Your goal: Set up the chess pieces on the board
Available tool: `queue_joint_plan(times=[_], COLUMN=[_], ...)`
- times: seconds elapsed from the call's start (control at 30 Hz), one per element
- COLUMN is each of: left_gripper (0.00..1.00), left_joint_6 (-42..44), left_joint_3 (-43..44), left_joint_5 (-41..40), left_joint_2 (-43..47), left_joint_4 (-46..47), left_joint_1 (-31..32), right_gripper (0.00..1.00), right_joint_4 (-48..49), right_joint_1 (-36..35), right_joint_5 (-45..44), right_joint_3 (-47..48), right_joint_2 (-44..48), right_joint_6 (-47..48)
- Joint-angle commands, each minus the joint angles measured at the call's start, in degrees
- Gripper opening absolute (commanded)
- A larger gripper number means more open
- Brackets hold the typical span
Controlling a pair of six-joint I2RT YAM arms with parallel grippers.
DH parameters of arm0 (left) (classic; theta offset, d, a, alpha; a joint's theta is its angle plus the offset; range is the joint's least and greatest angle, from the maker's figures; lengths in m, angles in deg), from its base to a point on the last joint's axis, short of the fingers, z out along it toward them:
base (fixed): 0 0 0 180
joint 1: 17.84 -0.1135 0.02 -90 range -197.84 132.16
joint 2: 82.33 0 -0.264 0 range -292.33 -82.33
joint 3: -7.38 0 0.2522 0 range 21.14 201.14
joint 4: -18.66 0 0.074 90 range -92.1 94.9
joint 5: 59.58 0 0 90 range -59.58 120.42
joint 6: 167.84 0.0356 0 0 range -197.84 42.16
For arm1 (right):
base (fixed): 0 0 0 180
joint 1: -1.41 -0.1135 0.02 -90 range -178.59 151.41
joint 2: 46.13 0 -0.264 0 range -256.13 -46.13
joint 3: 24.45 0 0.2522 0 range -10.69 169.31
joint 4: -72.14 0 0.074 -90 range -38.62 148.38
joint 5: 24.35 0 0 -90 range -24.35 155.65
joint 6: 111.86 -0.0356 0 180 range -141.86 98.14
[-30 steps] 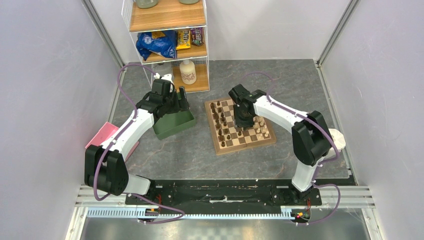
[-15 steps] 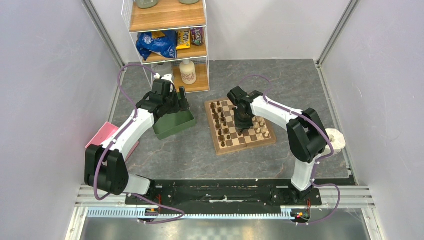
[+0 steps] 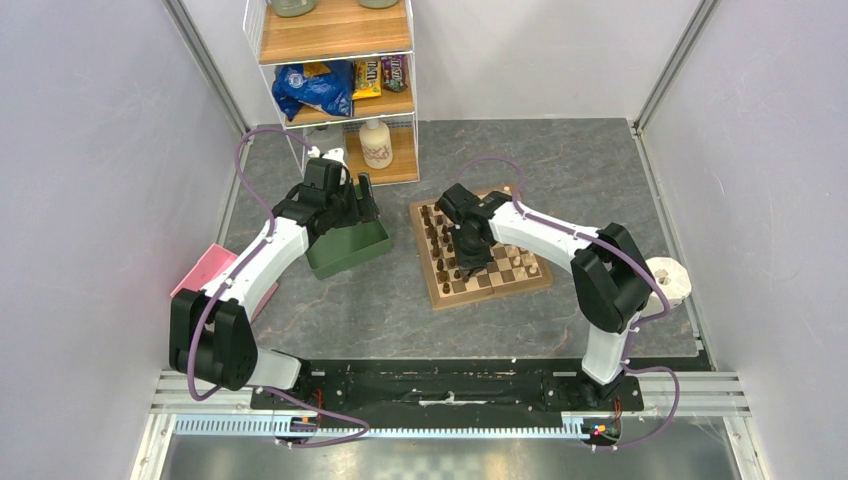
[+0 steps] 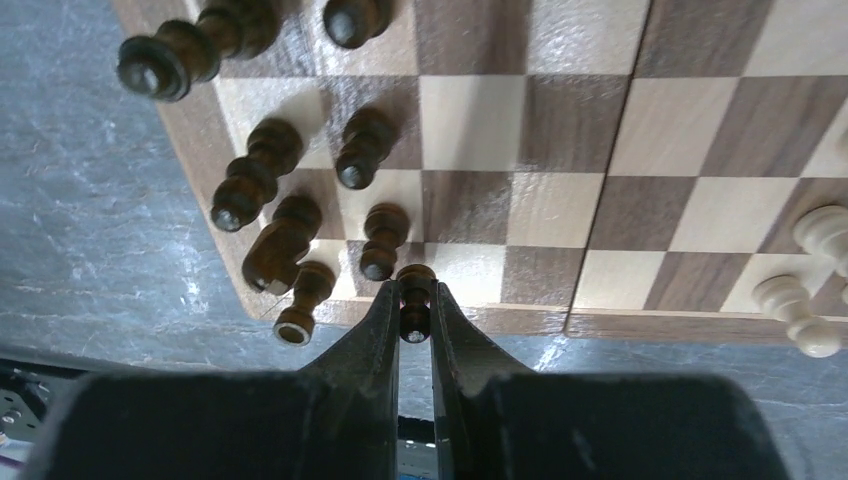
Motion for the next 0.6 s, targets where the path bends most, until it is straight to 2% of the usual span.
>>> queue_joint_plan(times=[0.0, 0.57], left_gripper=[0.89, 0.89], left_joint_6=[-1.4, -1.4], left_joint_3=[0.9, 0.8], left_joint_5=[0.7, 0.7], left_joint_2=[0.3, 0.1], left_joint_4=[1.5, 1.4], left_joint_1=[-0.3, -0.3], right_gripper=[0.14, 0.14], right_joint_4=[-0.5, -0.8], right_joint_1=[-1.5, -3.1], right_joint_5=[0.3, 0.9], right_joint_3=[0.0, 0.8], right_joint_2=[2.1, -0.3], right_joint_6=[-1.2, -1.0])
